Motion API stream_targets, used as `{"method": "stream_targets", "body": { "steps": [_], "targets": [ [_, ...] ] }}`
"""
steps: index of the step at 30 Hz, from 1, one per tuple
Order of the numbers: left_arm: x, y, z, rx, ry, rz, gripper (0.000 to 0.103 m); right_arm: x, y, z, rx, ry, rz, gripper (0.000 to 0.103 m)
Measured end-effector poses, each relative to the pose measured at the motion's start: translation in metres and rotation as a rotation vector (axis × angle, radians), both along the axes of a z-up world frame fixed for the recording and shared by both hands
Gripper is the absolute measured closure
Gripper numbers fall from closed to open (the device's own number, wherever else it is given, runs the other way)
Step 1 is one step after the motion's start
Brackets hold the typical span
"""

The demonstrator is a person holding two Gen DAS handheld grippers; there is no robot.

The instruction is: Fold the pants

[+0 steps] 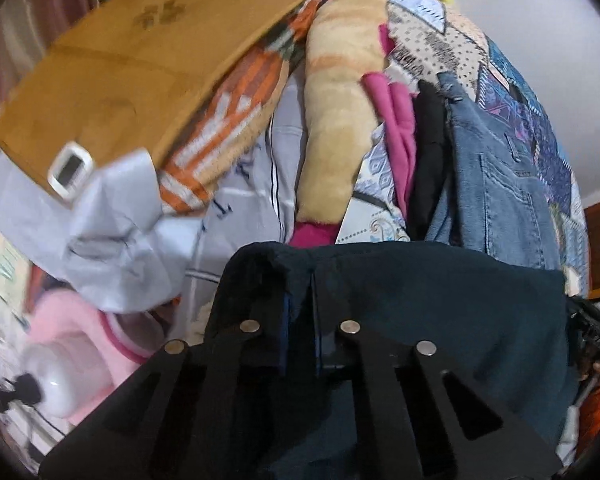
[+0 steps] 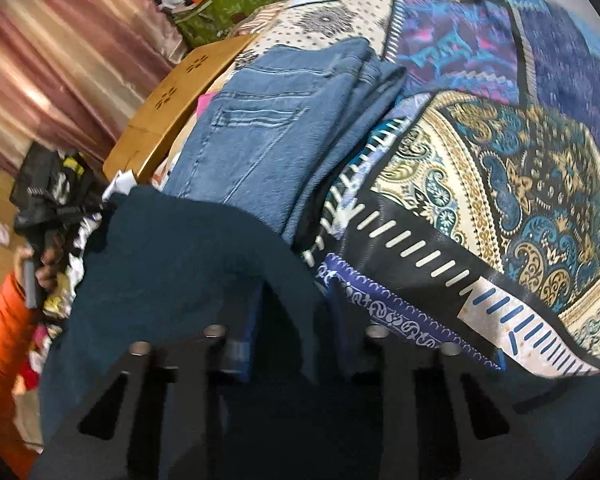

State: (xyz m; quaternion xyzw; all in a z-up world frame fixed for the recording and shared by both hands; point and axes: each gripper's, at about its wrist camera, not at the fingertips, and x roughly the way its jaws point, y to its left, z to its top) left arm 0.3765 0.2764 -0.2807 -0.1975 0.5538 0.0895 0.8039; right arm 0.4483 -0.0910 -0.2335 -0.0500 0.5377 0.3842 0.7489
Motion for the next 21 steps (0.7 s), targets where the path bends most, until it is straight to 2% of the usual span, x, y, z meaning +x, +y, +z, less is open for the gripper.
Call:
{"method": "stream_targets", "body": {
  "steps": [1, 2, 6, 8, 11, 14, 17, 21],
  "targets": [
    [0.0, -0.004, 0.008, 0.034, -0.014, -0.008, 0.095, -0.006, 0.005, 0.004, -0.042, -0.052, 0.017, 0.095],
    [0.002, -0.006, 0.015, 0.061, -0.025, -0.017, 0.095, -0.01, 0.008, 0.008, -0.069, -0.089, 0.028, 0.096],
    [0.004, -0.016, 0.053, 0.166, -0.102, -0.034, 0.096, -0.013, 0.009, 0.03, -0.118, -0.225, 0.011, 0.097],
    [0.006, -0.017, 0.078, 0.204, -0.157, -0.027, 0.096, -0.012, 0.006, 0.049, -0.131, -0.327, -0.021, 0.098],
    [0.009, -0.015, 0.116, 0.219, -0.263, -0.019, 0.095, -0.009, 0.001, 0.083, -0.11, -0.43, -0.087, 0.098],
    [0.01, -0.016, 0.145, 0.222, -0.349, -0.02, 0.095, -0.009, -0.004, 0.113, -0.078, -0.46, -0.137, 0.098],
    [0.009, -0.019, 0.151, 0.221, -0.346, -0.029, 0.095, -0.019, -0.009, 0.127, -0.054, -0.467, -0.138, 0.098],
    [-0.01, -0.021, 0.143, 0.184, -0.323, -0.051, 0.095, -0.051, -0.018, 0.128, -0.057, -0.465, -0.107, 0.098]
  ]
}}
